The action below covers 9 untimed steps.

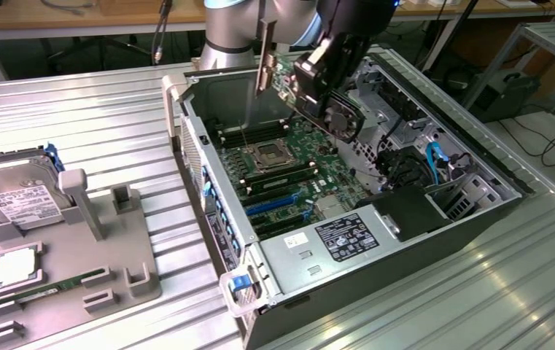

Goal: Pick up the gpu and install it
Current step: 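Insert the gpu into the slot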

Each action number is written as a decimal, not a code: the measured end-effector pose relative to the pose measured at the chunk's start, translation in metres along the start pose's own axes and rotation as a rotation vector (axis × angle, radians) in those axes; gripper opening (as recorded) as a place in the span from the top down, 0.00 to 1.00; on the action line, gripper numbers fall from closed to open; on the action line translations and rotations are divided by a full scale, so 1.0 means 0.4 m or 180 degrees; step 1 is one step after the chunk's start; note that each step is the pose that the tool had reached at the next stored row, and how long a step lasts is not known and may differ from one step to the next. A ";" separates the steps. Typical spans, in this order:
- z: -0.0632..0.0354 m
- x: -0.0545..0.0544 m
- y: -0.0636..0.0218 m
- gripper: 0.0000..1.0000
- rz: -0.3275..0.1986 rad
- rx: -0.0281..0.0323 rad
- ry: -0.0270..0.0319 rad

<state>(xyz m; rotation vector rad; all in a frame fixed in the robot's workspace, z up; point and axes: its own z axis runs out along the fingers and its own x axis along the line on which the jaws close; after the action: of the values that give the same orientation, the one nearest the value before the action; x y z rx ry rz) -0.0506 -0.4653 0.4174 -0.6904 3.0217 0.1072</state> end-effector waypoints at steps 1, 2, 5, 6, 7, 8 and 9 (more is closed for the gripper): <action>0.000 0.000 0.000 0.73 -0.0024 -0.0001 0.0002; 0.000 0.000 0.000 0.73 -0.0048 -0.0003 0.0004; 0.001 0.000 0.000 0.73 -0.0130 -0.0008 0.0009; 0.001 0.000 0.000 0.73 -0.0152 -0.0009 0.0010; 0.001 0.000 0.000 0.73 -0.0177 -0.0010 0.0012; 0.001 0.000 0.000 0.73 -0.0198 -0.0011 0.0013; 0.001 0.000 -0.001 0.73 -0.0225 -0.0013 0.0015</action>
<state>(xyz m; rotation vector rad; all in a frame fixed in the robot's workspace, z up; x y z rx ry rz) -0.0506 -0.4656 0.4169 -0.7977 2.9982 0.1095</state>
